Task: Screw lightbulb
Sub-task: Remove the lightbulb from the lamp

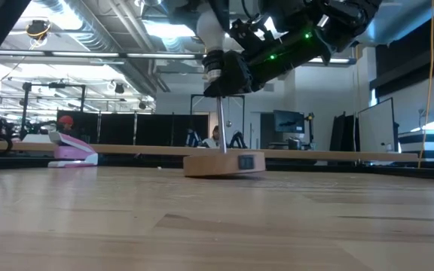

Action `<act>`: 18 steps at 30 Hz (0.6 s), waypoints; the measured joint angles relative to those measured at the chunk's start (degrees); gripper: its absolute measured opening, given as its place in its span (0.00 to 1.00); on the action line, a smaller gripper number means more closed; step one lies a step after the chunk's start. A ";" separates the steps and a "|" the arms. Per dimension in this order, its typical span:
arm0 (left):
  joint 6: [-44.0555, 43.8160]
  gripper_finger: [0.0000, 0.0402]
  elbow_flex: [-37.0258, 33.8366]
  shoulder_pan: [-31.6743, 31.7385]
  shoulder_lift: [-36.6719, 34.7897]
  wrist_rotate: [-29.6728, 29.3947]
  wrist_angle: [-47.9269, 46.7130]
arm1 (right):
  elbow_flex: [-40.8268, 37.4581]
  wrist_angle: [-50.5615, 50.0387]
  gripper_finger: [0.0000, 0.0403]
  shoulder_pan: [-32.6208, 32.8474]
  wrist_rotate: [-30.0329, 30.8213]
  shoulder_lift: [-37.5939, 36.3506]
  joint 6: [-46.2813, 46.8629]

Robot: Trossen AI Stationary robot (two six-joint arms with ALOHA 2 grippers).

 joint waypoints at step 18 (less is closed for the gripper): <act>2.94 0.82 3.47 0.62 0.05 3.46 1.93 | 0.13 -2.33 0.14 0.05 -2.74 -0.02 0.06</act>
